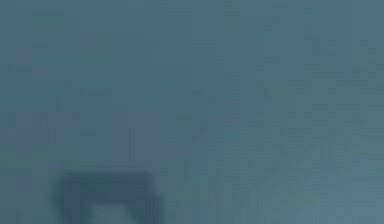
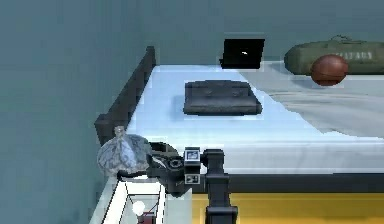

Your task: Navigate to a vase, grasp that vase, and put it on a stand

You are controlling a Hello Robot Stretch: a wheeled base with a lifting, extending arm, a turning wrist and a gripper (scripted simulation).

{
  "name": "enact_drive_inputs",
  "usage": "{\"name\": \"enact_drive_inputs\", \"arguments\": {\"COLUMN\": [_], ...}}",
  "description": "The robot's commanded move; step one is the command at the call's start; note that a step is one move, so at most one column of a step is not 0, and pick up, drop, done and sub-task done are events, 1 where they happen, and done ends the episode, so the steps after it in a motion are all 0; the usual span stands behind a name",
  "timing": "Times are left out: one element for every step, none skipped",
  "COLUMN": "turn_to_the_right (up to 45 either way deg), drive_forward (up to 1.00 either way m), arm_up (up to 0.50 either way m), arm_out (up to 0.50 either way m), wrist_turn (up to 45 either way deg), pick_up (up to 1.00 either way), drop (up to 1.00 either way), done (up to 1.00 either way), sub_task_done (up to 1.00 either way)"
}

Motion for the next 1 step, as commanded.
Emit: {"name": "enact_drive_inputs", "arguments": {"turn_to_the_right": [0.0], "drive_forward": [0.00], "arm_up": [-0.32], "arm_out": [0.00], "wrist_turn": [0.0], "pick_up": [0.00], "drop": [0.00], "done": [0.00], "sub_task_done": [0.00]}}
